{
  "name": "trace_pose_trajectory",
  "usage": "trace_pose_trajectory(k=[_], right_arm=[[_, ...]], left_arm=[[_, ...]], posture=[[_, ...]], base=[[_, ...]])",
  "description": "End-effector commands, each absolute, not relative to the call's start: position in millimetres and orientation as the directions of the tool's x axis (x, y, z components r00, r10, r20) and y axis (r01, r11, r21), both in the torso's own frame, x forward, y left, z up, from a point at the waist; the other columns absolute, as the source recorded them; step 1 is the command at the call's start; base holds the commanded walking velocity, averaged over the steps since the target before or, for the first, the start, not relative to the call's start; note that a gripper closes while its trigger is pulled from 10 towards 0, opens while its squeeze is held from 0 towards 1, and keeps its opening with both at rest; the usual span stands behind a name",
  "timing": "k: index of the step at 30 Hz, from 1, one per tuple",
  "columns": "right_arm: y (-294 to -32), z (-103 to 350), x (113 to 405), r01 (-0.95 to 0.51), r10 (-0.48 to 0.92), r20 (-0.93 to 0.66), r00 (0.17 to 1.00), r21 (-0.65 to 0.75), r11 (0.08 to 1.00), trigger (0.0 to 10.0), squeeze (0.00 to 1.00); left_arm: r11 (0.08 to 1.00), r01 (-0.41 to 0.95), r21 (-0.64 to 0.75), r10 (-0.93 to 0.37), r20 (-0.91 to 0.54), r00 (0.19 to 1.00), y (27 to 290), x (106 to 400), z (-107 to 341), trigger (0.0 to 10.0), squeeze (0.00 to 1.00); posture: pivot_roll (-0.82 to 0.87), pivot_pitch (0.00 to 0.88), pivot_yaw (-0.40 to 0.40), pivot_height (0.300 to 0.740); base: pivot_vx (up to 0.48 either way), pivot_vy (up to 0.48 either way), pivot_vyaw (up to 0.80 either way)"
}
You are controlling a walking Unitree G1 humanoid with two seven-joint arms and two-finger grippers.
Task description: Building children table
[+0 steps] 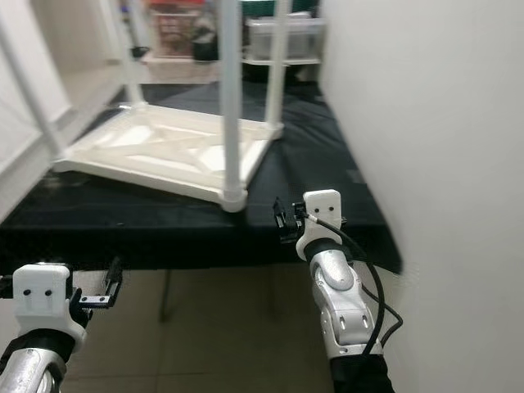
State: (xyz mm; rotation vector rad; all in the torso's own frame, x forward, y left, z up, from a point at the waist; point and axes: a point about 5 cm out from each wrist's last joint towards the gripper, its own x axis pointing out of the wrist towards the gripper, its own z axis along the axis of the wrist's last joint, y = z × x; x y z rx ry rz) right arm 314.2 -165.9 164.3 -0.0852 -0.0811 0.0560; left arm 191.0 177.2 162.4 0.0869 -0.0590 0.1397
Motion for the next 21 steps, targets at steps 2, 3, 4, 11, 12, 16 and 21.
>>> trace_pose_trajectory(k=[2, 3, 4, 11, 12, 16, 21], right_arm=[[-162, 159, 314, -0.064, 0.070, 0.059, 0.996, -0.093, 0.994, 10.0, 0.00], [-162, 159, 314, -0.064, 0.070, 0.059, 0.996, -0.093, 0.994, 10.0, 0.00], [-161, 159, 314, -0.066, 0.072, 0.061, 0.996, -0.096, 0.993, 10.0, 0.00], [-160, 163, 315, -0.040, 0.046, 0.081, 0.996, -0.081, 0.996, 10.0, 0.00], [-160, 163, 315, -0.040, 0.046, 0.081, 0.996, -0.081, 0.996, 10.0, 0.00], [-167, 164, 317, 0.006, 0.002, 0.083, 0.997, -0.090, 0.996, 10.0, 0.00], [-170, 165, 318, 0.026, -0.018, 0.089, 0.996, -0.096, 0.995, 10.0, 0.00]], left_arm=[[0.984, -0.154, 0.087, 0.150, 0.051, 0.987, 179, 190, 161, 10.0, 0.00], [0.984, -0.154, 0.087, 0.150, 0.051, 0.987, 179, 190, 161, 10.0, 0.00], [0.984, -0.156, 0.088, 0.152, 0.051, 0.987, 179, 190, 162, 10.0, 0.00], [0.980, -0.170, 0.106, 0.162, 0.075, 0.984, 181, 190, 166, 10.0, 0.00], [0.980, -0.170, 0.106, 0.162, 0.075, 0.984, 181, 190, 166, 10.0, 0.00], [0.980, -0.170, 0.102, 0.162, 0.079, 0.984, 180, 190, 167, 10.0, 0.00], [0.979, -0.176, 0.106, 0.168, 0.077, 0.983, 181, 190, 167, 10.0, 0.00]], posture=[[0.04, 0.024, -0.012, 0.740], [0.04, 0.024, -0.012, 0.740], [0.04, 0.024, -0.012, 0.740], [0.04, 0.024, -0.012, 0.740], [0.04, 0.024, -0.012, 0.740], [0.04, 0.022, -0.011, 0.740], [0.04, 0.017, -0.007, 0.740]], base=[[0.000, 0.000, -0.40], [0.000, 0.000, 0.00], [0.000, 0.000, 0.00], [0.000, 0.000, 0.00], [0.000, 0.000, 0.00], [0.000, 0.000, 0.00], [0.000, 0.000, -0.45]])
